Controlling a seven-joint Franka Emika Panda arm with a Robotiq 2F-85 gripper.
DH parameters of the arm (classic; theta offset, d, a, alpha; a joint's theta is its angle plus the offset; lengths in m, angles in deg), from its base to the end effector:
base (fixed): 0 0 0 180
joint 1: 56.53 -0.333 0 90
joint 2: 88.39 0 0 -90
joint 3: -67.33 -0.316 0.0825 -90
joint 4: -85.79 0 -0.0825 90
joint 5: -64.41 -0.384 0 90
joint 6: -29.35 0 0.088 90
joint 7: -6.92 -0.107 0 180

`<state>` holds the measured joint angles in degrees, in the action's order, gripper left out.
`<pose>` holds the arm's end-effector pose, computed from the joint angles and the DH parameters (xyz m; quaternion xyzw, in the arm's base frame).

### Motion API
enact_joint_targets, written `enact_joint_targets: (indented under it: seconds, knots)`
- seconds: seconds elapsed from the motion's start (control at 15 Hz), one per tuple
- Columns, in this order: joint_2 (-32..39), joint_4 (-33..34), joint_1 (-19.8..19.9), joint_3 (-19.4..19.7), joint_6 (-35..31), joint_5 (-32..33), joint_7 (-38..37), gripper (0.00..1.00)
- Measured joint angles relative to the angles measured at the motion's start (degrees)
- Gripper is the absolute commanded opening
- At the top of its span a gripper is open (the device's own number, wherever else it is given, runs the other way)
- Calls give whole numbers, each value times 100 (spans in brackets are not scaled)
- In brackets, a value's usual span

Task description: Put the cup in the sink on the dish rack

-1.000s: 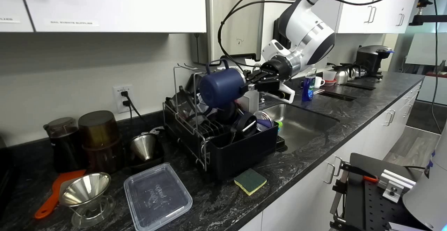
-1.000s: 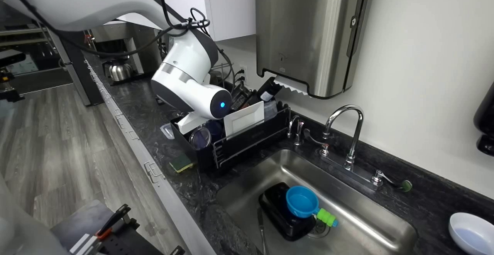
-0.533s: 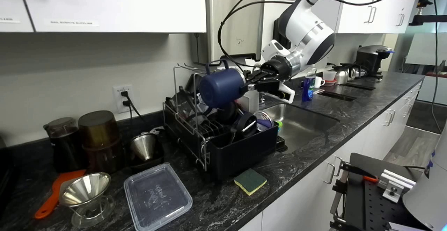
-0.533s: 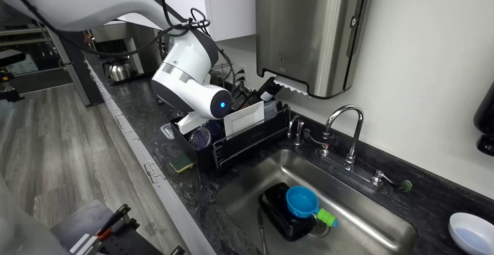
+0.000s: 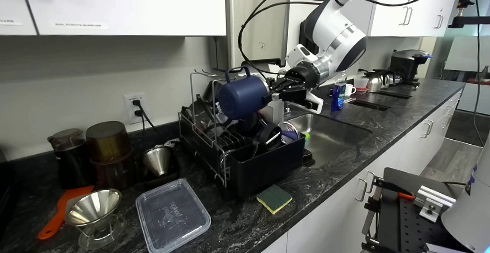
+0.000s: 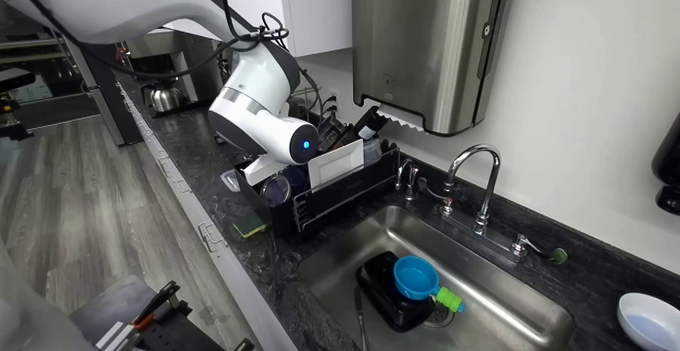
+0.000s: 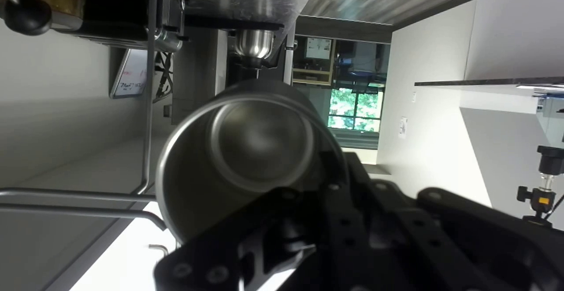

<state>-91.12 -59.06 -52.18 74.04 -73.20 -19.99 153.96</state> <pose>0.4370 0.0013 0.3092 -0.5931 -0.5104 -0.5112 0.3555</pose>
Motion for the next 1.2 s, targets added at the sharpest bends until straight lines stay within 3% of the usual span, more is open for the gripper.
enact_joint_targets:
  seconds: [1.2]
  knots:
    - [188, 94, 18, 31, -99, 0, -2, 2]
